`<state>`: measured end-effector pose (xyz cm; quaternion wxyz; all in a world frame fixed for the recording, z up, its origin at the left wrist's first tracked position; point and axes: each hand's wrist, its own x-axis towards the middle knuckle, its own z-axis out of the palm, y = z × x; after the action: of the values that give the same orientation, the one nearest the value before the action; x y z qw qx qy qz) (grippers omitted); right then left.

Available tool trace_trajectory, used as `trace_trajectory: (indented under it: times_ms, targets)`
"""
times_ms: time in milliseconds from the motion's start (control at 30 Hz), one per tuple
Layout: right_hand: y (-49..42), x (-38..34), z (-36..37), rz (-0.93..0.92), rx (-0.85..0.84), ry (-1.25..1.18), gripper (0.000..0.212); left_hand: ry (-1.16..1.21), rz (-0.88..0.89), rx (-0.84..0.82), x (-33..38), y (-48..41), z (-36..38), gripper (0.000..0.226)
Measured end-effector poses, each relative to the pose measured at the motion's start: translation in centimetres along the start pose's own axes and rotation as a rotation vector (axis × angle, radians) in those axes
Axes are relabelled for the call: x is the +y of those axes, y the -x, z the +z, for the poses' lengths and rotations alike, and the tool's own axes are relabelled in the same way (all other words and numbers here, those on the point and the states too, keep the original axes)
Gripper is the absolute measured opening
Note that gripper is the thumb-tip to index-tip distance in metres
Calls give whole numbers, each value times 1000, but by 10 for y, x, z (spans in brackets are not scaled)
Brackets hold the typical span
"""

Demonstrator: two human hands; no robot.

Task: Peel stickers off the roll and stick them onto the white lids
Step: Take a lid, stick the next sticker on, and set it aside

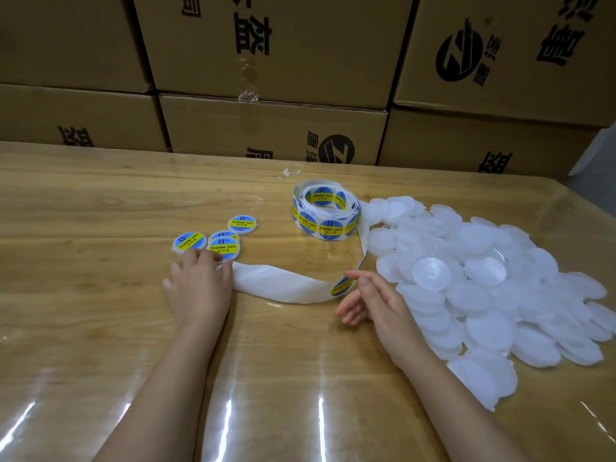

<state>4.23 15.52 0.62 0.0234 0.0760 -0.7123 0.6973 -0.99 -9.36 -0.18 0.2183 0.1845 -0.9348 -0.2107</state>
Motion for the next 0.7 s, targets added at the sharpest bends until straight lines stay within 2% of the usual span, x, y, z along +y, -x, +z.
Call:
trace_trajectory:
  times_ms: [133,267,400,600,700]
  targets:
    - [0,1,0,4,4,1,29,-84,85,-52,4,2,2,30]
    - [-1,3,-1,8,5,8,24,-73,102,-150,5,2,2,37]
    - [-1,2,0,1,2,10,35,-73,115,-265,3,1,4,46]
    - [-2,5,-1,-5,-4,15,36,-48,134,-190,3,2,4,45]
    - [-2,5,-1,-7,-9,19,36,-56,118,-231,3,1,4,46]
